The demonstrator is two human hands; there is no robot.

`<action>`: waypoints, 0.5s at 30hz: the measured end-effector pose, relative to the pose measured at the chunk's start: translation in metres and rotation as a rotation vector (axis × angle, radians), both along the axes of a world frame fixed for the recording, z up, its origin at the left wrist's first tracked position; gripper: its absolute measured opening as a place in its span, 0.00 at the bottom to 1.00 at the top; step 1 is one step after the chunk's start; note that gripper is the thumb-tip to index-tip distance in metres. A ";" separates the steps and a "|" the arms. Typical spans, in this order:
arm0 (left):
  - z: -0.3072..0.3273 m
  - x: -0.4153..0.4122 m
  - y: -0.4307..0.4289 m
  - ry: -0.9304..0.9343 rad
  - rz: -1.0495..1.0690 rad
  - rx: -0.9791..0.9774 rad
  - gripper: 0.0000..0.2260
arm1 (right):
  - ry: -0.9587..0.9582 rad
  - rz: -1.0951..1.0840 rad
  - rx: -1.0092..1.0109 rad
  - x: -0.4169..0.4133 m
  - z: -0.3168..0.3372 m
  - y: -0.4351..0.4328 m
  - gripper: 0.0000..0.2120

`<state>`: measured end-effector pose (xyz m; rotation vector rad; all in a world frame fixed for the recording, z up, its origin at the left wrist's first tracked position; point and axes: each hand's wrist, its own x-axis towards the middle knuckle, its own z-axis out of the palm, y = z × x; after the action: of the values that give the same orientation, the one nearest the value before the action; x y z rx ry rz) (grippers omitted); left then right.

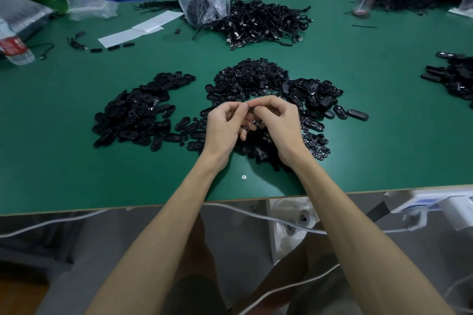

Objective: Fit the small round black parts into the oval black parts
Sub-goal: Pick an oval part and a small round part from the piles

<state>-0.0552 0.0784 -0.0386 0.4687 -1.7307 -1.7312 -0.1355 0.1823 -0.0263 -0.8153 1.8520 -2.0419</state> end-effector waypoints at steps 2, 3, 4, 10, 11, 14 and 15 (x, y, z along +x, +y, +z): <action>0.001 0.001 0.000 0.002 -0.017 0.008 0.05 | -0.015 0.000 -0.027 -0.001 -0.001 0.001 0.10; 0.001 0.000 0.001 0.003 -0.018 0.005 0.05 | -0.019 -0.004 -0.043 -0.001 -0.001 0.001 0.09; 0.002 0.000 0.002 0.006 -0.014 0.001 0.05 | -0.023 -0.007 -0.056 -0.002 -0.002 0.001 0.08; 0.002 0.000 0.003 -0.011 -0.015 -0.031 0.06 | -0.012 -0.044 -0.002 -0.006 -0.007 -0.001 0.04; 0.003 0.001 0.003 -0.013 -0.024 -0.037 0.05 | -0.020 -0.055 0.001 -0.006 -0.008 -0.001 0.04; 0.003 0.001 0.004 -0.009 -0.037 -0.054 0.05 | -0.060 -0.062 -0.020 -0.006 -0.008 -0.001 0.04; 0.003 0.001 0.004 -0.007 -0.033 -0.056 0.05 | -0.071 -0.057 -0.032 -0.006 -0.008 -0.001 0.04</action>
<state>-0.0546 0.0829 -0.0353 0.4240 -1.7962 -1.7016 -0.1419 0.1816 -0.0345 -0.6953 1.8289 -2.1118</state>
